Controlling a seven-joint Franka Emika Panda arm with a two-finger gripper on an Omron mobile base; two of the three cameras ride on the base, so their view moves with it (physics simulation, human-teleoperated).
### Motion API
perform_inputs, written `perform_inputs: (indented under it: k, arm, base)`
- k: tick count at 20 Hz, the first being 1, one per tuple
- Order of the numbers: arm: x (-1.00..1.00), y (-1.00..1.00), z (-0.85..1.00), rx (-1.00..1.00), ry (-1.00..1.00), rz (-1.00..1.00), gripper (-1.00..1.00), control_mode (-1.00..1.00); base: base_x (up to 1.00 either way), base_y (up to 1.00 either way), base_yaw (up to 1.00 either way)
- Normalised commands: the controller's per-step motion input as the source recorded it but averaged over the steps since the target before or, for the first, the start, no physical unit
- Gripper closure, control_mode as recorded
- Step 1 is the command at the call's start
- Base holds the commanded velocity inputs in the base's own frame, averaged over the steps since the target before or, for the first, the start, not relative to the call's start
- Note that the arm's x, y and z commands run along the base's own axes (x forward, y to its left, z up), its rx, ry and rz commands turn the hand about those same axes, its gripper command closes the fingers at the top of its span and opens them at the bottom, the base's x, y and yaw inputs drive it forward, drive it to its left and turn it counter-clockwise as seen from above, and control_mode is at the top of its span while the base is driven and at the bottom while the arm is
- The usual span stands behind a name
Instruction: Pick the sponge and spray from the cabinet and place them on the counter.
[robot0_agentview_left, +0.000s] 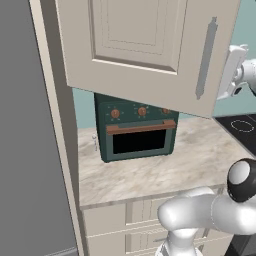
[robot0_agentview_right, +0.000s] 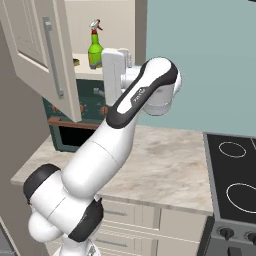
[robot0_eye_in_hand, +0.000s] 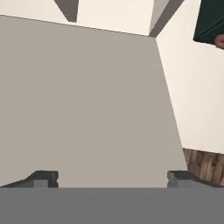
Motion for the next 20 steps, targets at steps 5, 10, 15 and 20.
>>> perform_inputs:
  k: [5, 10, 15, 20]
  arm:
    - [0.00, 0.09, 0.12, 0.00, 0.00, 0.09, -1.00, -1.00]
    - [0.00, 0.22, 0.00, 0.00, 0.00, 0.08, -1.00, -1.00]
    - [0.00, 0.20, 0.06, 0.00, 0.00, 0.09, -1.00, -1.00]
    - [-0.39, 0.07, 0.18, 0.00, -0.10, 0.04, -1.00, -1.00]
  base:
    - [0.00, 0.00, 0.00]
    - [0.00, 0.00, 0.00]
    - [0.00, 0.00, 0.00]
    - [0.00, 0.00, 0.00]
